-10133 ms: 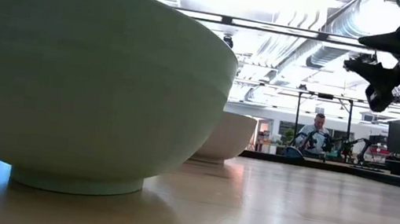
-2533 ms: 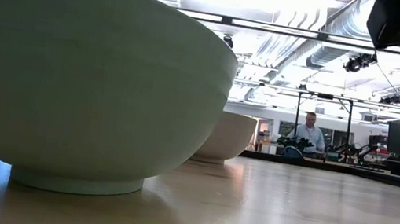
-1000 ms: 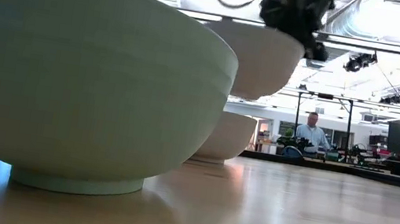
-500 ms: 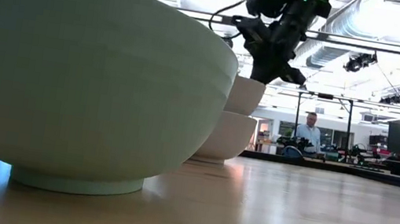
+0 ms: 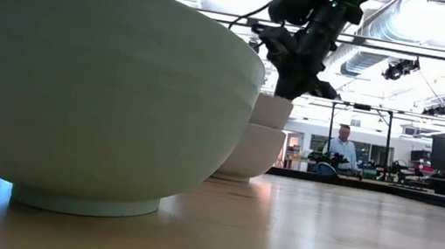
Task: Nest bowls inside each other
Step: Stack the bottom right white bowl on top of the top white bowl, then stack the orange bowl on top of the white bowl
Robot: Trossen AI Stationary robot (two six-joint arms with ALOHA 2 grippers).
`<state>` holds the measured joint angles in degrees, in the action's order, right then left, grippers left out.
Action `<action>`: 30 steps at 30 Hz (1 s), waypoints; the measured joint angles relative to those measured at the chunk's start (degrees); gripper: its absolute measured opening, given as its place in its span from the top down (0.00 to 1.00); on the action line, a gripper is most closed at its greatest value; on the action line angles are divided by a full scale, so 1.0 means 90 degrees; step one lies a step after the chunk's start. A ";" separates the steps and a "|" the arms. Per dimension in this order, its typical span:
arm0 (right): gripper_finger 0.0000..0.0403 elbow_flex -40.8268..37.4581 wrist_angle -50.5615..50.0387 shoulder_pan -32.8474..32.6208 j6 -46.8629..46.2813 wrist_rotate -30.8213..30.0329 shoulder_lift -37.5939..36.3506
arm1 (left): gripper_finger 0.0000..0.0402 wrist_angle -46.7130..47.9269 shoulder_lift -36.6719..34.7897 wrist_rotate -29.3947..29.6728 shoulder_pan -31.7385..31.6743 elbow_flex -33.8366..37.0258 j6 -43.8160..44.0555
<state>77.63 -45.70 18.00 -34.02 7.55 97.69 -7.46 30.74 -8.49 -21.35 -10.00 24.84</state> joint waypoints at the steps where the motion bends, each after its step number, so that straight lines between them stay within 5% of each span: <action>1: 1.00 0.0002 0.0013 -0.0024 0.0002 0.0008 0.0073 | 0.64 0.0000 0.0000 0.0000 0.0001 0.0000 0.0000; 17: 0.98 -0.0001 0.0054 -0.0216 -0.0059 0.0059 0.0587 | 0.64 0.0000 0.0000 0.0017 0.0001 0.0000 0.0046; 30: 0.59 -0.0001 -0.0209 -0.0221 0.0002 0.0283 0.0469 | 0.64 -0.0003 0.0000 0.0048 0.0001 0.0000 0.0046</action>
<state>77.62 -47.58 16.01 -34.01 10.10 101.91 -7.49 30.74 -8.06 -21.34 -10.00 25.26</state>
